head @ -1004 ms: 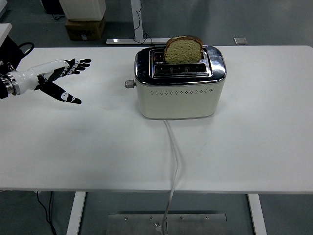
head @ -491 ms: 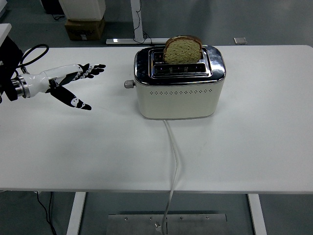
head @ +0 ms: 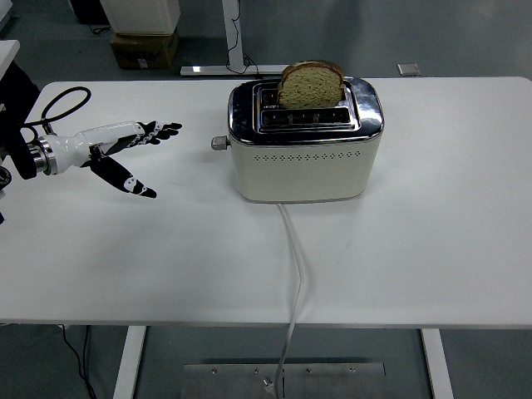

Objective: Press down toaster

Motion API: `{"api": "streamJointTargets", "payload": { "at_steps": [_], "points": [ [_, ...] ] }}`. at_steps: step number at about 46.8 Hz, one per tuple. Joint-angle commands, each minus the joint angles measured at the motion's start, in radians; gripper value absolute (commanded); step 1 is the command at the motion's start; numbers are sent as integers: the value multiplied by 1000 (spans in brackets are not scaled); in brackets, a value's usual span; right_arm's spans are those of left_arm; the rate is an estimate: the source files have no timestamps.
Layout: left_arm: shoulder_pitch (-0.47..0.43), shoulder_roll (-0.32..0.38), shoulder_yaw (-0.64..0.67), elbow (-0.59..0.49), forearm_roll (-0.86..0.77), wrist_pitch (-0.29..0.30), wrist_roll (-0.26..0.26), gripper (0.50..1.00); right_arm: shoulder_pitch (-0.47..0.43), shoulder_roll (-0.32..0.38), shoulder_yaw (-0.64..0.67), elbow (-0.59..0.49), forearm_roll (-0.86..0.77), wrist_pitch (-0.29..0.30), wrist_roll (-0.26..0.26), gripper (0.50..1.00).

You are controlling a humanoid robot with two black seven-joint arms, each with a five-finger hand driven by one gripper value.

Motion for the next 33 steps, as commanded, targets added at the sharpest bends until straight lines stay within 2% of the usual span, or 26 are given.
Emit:
{"api": "streamJointTargets", "payload": {
  "at_steps": [1, 33],
  "points": [
    [1, -10, 0, -1, 0, 0, 0, 1000, 0, 0, -1, 0, 0, 0, 0, 1000],
    [13, -65, 0, 1, 0, 2, 0, 1000, 0, 0, 0, 0, -1, 0, 0, 998]
  ]
}}
